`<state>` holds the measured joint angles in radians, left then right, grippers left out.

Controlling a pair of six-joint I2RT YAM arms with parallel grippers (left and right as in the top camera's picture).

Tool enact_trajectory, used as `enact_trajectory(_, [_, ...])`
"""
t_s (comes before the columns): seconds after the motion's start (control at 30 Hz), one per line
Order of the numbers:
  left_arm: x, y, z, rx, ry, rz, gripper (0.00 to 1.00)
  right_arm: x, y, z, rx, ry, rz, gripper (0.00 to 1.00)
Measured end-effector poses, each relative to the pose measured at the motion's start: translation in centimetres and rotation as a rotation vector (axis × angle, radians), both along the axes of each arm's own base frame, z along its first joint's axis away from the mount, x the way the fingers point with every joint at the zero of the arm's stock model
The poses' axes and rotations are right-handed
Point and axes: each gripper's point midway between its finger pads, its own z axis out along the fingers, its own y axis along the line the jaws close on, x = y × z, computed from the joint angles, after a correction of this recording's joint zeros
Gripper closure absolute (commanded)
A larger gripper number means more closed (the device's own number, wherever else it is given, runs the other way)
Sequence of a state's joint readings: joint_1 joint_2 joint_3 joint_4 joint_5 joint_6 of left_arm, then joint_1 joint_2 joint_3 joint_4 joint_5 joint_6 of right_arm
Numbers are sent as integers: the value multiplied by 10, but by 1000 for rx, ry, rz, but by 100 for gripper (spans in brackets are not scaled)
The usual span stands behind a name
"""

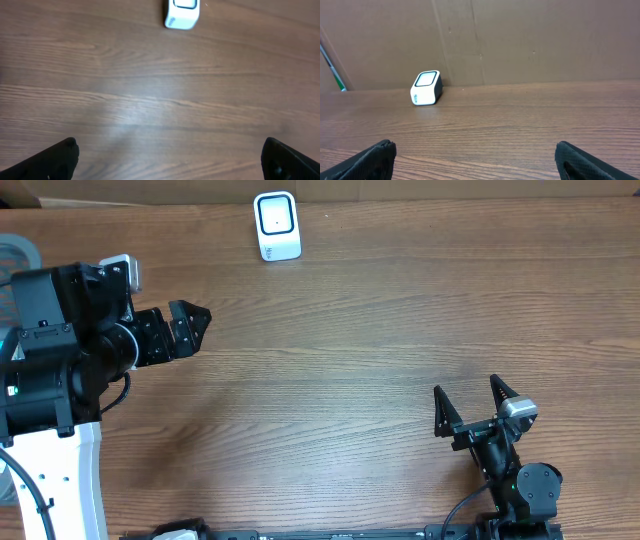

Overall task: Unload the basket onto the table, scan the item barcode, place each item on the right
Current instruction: 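Raise the left gripper and swing it left over the grey basket, then lower the left gripper into the basket and grasp the green-capped jar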

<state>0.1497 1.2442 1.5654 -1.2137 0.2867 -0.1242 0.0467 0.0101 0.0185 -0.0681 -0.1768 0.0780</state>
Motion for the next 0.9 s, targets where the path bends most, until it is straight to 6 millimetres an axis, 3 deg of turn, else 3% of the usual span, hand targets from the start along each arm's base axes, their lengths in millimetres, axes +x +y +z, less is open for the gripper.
enact_trajectory(0.23, [12, 11, 16, 35, -62, 57, 0, 0, 0, 0, 0, 0, -1, 0])
enact_trajectory(0.53, [23, 42, 69, 121, -120, 191, 0, 0, 0, 0, 0, 0, 0, 0])
enact_trajectory(0.7, [16, 78, 97, 161, -141, 324, 0, 0, 0, 0, 0, 0, 0, 0])
enact_trajectory(0.8, [2, 113, 109, 177, -154, 456, 3, 0, 0, 0, 0, 0, 0, 0])
enact_trajectory(0.9, [-15, 143, 110, 167, -139, 584, 5, 0, 0, 0, 0, 0, 0, 0])
